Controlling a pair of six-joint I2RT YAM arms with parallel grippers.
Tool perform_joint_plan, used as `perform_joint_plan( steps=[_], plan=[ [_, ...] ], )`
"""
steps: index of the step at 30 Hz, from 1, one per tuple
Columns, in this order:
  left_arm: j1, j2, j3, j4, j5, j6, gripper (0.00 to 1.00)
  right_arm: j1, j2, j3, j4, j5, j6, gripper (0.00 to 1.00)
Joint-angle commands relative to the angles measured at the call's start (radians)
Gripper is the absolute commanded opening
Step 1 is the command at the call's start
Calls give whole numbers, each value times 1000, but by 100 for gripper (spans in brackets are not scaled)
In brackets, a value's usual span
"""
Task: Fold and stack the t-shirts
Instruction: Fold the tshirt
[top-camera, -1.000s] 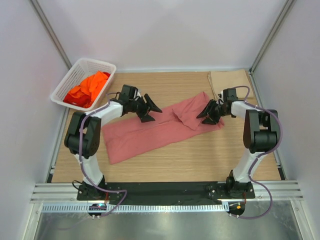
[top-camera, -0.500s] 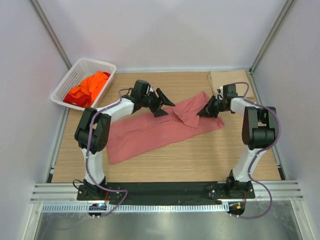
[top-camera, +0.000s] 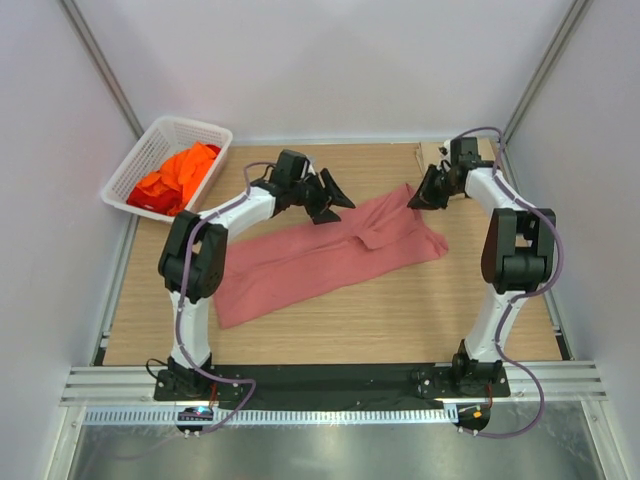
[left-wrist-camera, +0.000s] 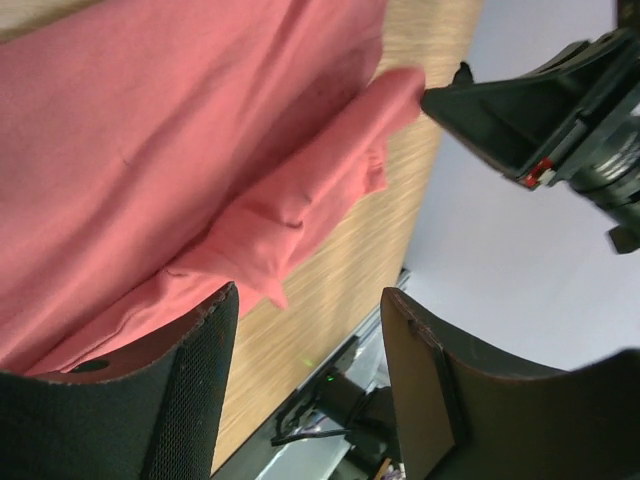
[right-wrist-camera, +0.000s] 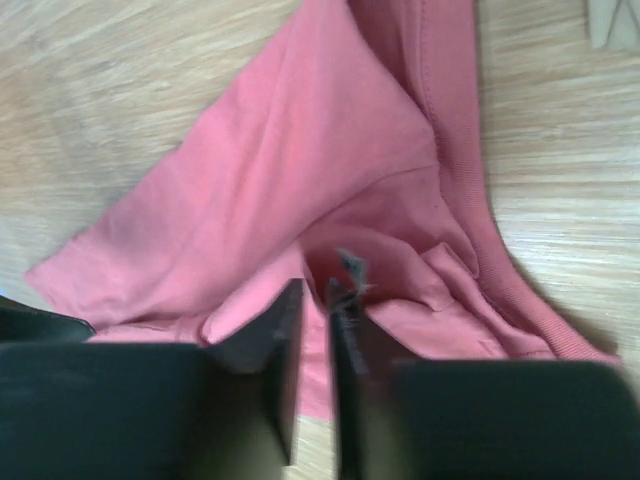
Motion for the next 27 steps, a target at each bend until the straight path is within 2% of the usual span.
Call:
perform_joint_plan(
  steps=[1,2,5,10,13,14,16,17,20,21,23,24,27],
  plan=[
    [-27,20,55,-82,-18,78,60,-4,47,54,-97,23,-91,28],
    [-28,26,59,-90,-15,81,60,-4,50,55,-102,18,-89,40],
    [-31,34,85,-111,-7,97,61,-4,52,45,-113,20,-83,53],
    [-39,38,134,-177,-11,169,60,-4,-9,35,-142,98,-76,54],
    [-53,43,142,-183,10,186,57,-3,-45,35,-136,92,-68,54],
    [-57,52,148,-185,18,184,52,-4,-54,31,-125,69,-54,52],
    [-63,87,177,-177,36,177,47,-3,-52,2,-52,-66,13,50],
    [-68,101,194,-173,42,164,43,-1,-39,-12,-18,-113,51,46],
    [-85,165,248,-148,81,134,40,11,0,-84,149,-253,209,31],
    [-92,184,257,-144,90,128,38,13,7,-124,194,-287,246,29],
    [-96,224,259,-147,101,106,36,16,35,-158,318,-298,338,25],
    [-94,233,254,-207,91,109,35,14,49,-169,350,-292,354,25],
    [-91,254,257,-370,-5,146,34,17,92,-152,328,-227,345,24]
  ],
)
